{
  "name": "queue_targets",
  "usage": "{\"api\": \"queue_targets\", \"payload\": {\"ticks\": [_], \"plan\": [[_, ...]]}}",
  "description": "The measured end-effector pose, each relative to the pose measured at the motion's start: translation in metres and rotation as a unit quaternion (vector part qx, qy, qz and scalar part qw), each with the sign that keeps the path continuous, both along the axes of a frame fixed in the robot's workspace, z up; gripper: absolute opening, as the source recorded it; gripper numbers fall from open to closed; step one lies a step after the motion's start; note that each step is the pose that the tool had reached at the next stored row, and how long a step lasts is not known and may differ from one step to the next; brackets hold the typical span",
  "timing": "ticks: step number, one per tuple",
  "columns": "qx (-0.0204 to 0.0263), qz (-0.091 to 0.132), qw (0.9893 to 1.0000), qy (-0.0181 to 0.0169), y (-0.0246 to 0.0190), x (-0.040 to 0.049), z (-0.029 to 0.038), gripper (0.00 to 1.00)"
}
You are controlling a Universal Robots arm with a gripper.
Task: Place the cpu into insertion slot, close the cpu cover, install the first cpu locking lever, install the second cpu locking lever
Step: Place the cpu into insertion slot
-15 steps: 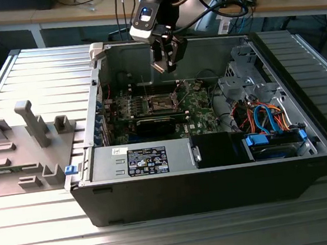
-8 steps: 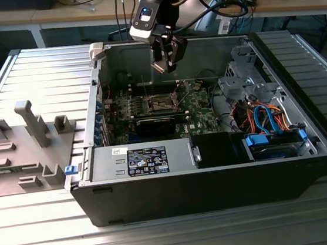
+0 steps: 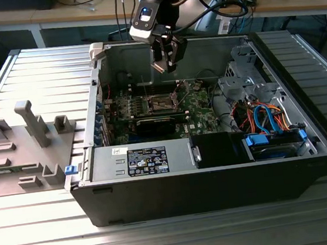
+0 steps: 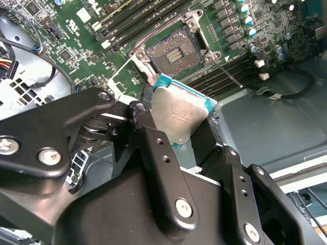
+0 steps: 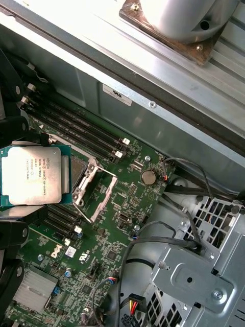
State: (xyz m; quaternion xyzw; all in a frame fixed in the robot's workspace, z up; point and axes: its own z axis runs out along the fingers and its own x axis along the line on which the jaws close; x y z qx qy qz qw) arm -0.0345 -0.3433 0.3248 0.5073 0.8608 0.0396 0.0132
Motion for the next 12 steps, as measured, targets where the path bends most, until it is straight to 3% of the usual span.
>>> {"api": "queue_targets", "payload": {"ticks": [12], "plan": [[0.0000,-0.013,0.9999,0.0000,-0.0001,0.0000,0.0000,0.54]]}}
